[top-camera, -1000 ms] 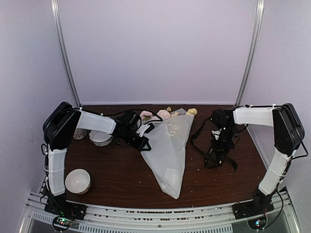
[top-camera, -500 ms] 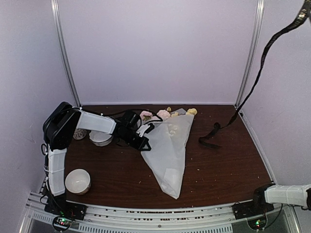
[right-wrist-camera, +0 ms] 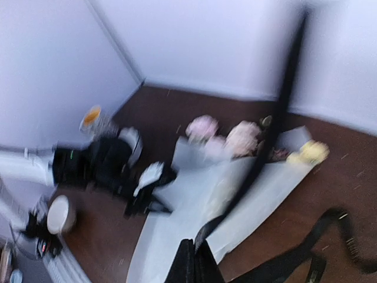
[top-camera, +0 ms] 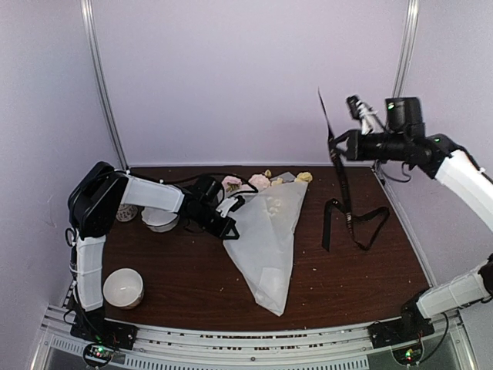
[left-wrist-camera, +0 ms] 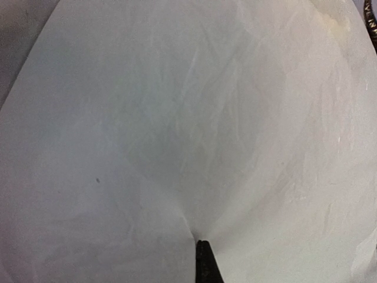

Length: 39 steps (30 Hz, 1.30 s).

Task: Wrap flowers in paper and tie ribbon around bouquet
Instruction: Place the ribbon at the center of the board.

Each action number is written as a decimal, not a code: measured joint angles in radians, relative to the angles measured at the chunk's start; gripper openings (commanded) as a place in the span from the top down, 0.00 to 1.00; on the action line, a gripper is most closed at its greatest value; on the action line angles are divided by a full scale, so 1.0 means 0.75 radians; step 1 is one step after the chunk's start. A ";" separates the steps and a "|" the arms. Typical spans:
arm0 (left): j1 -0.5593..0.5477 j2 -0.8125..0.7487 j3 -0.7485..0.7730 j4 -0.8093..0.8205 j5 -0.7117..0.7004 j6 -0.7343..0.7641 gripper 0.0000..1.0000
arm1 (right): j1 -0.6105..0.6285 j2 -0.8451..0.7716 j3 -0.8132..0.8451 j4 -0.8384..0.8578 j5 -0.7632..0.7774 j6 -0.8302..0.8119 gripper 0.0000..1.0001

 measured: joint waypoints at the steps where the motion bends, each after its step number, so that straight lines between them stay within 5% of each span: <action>1: 0.000 0.000 0.001 -0.001 0.000 0.001 1.00 | 0.104 0.030 -0.055 -0.031 0.014 -0.022 1.00; 4: 0.003 0.000 0.002 -0.004 0.000 0.000 1.00 | 0.481 0.158 -0.113 -0.114 0.014 -0.110 1.00; 6: 0.007 0.000 0.003 -0.006 0.000 0.000 1.00 | 0.700 0.267 -0.112 -0.145 0.034 -0.169 0.88; 10: 0.016 0.000 0.004 -0.007 0.000 0.001 1.00 | 1.014 0.500 -0.083 -0.272 0.153 -0.274 0.37; 15: 0.018 0.000 0.005 -0.008 0.000 0.003 1.00 | 1.084 0.635 -0.070 -0.382 0.324 -0.288 0.05; 26: 0.020 0.000 0.005 -0.008 -0.001 0.005 1.00 | 0.477 0.534 -0.358 -0.077 0.277 0.212 0.06; 39: 0.022 0.000 0.005 -0.007 -0.004 0.004 1.00 | 0.462 0.673 -0.605 0.410 -0.158 0.606 0.19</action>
